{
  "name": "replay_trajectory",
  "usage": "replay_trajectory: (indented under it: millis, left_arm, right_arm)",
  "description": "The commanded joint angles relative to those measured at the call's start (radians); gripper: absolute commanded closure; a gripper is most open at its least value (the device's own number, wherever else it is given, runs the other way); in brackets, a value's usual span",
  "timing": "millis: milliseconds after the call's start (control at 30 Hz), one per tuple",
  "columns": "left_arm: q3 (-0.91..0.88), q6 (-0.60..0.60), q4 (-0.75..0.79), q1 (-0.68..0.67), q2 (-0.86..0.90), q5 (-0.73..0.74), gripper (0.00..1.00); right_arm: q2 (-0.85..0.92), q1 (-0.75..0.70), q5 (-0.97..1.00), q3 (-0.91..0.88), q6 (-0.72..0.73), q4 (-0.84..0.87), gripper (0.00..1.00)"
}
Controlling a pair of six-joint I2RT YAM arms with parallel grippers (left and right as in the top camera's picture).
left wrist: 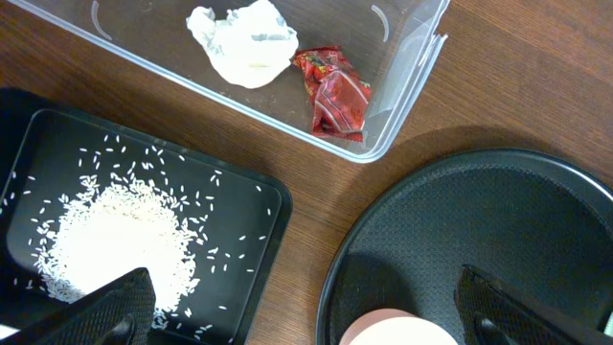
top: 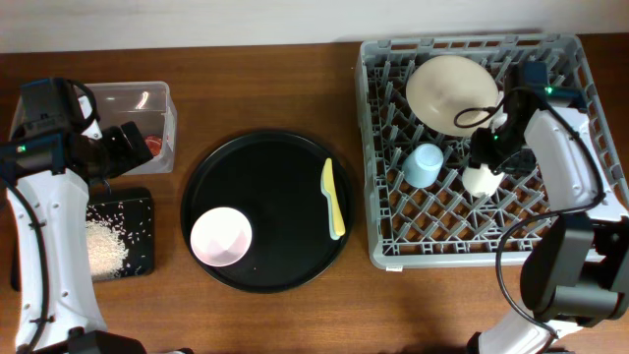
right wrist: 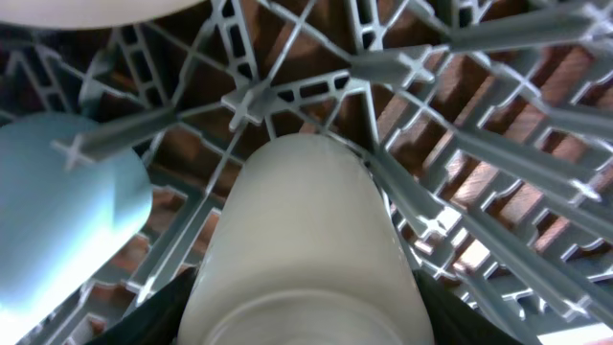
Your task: Sort waste into correct bins and load items into the dishwasher rack
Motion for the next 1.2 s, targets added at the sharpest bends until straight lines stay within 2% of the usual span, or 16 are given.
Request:
replay_trajectory:
  millis: [0,33,100,133,267,367,500,600,667,833,900,967,1033,1167]
  left_arm:
    - [0.012,-0.002,0.001,0.003,-0.016,-0.006,0.01]
    - [0.012,-0.002,0.001,0.003,-0.016,-0.006,0.01]
    - [0.012,-0.002,0.001,0.003,-0.016,-0.006,0.01]
    - [0.012,-0.002,0.001,0.003,-0.016,-0.006,0.01]
    - [0.012,-0.002,0.001,0.003,-0.016,-0.006,0.01]
    - [0.012,-0.002,0.001,0.003,-0.016,-0.006,0.01]
    - [0.012,-0.002,0.001,0.003,-0.016,-0.006,0.01]
    - [0.012,-0.002,0.001,0.003,-0.016,-0.006,0.01]
    - [0.012,-0.002,0.001,0.003,-0.016,-0.006,0.01]
    - [0.012,-0.002,0.001,0.003,-0.016,-0.006,0.01]
    - [0.012,-0.002,0.001,0.003,-0.016,-0.006,0.01]
    - [0.012,-0.002,0.001,0.003,-0.016,-0.006,0.01]
    - [0.012,-0.002,0.001,0.003,-0.016,-0.006,0.01]
    - [0.012,-0.002,0.001,0.003,-0.016,-0.006,0.01]
  right_arm:
    - [0.002,-0.006,0.005,-0.036,-0.002,0.032,0.40]
    - [0.001,-0.006,0.005,-0.036,-0.017,0.032,0.34]
    - [-0.001,-0.006,0.005,-0.029,-0.026,0.024,0.06]
    - [-0.001,-0.006,0.005,-0.027,-0.026,0.019,0.02]
    - [-0.001,-0.006,0.005,0.055,-0.050,-0.053,0.02]
    - [-0.007,-0.004,-0.033,0.262,-0.050,-0.220,0.02]
    - [-0.035,0.037,-0.305,0.484,-0.142,-0.391,0.02]
    - [-0.059,0.153,-0.514,0.505,-0.209,-0.431,0.02]
    - [-0.055,0.247,-0.559,0.504,-0.209,-0.433,0.02]
    - [-0.011,0.600,-0.613,0.487,-0.142,-0.340,0.02]
    - [0.035,0.729,-0.574,0.444,-0.075,-0.237,0.01]
    - [0.084,0.806,-0.525,0.416,-0.038,-0.158,0.00]
    - [0.160,0.890,-0.471,0.383,-0.031,-0.061,0.04]
    - [0.332,0.980,-0.318,0.373,0.051,0.069,0.05]
